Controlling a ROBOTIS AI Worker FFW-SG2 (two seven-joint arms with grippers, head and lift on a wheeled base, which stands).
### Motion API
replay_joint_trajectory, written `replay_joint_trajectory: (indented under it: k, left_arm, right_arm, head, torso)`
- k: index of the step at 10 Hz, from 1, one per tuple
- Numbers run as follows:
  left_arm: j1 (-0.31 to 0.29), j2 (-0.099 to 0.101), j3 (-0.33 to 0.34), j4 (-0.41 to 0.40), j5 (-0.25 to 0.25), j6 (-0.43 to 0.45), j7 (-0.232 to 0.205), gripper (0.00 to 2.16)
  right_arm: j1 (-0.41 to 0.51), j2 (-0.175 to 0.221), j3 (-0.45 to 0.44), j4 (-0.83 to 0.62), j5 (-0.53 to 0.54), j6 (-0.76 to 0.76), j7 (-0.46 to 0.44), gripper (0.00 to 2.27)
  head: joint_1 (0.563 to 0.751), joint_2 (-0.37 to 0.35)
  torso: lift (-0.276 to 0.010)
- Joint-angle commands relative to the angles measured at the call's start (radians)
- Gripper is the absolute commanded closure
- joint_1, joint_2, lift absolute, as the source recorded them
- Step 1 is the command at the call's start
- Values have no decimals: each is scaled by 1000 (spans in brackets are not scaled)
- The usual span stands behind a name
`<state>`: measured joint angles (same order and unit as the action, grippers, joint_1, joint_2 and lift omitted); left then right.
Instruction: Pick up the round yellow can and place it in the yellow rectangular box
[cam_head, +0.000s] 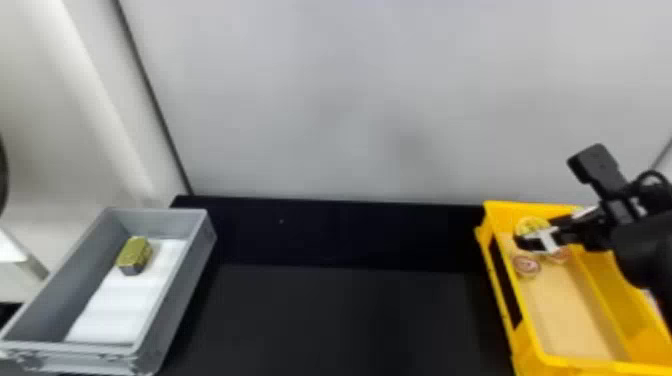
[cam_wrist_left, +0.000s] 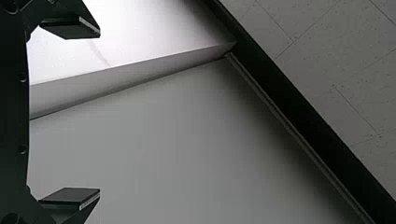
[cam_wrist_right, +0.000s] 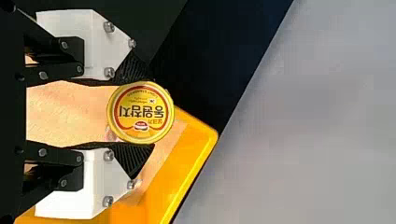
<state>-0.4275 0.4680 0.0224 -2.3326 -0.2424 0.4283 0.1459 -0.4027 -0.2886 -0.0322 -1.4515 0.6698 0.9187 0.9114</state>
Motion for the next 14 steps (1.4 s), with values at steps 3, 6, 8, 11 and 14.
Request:
replay_joint_trajectory:
  k: [3,6,8,11,14]
  left_arm:
    - [-2,2,-1,-1,2,0,0,87]
    - [-4,2,-2,-1,3,0,0,87]
    - [-4,2,-4,-1,3,-2,0,87]
    - [-5,2,-6,-1,5,-2,0,87]
    - [-14,2,-12,-1,5,-3,-2,87]
  right_arm:
    - [36,-4,-163,92,9,-42,-26,716]
    - [58,-3,-224,191,-7,-44,-46,716]
    - [58,-3,-238,253,-90,-45,-101,716]
    - [61,-9,-264,319,-194,-48,-179,716]
    - [67,-30,-265,365,-332,-36,-251,716]
  head:
    - [663,54]
    - [663,54]
    - [663,54]
    - [663,54]
    - [663,54]
  torso:
    - [-10]
    - [-10]
    - [-10]
    - [-10]
    - [-10]
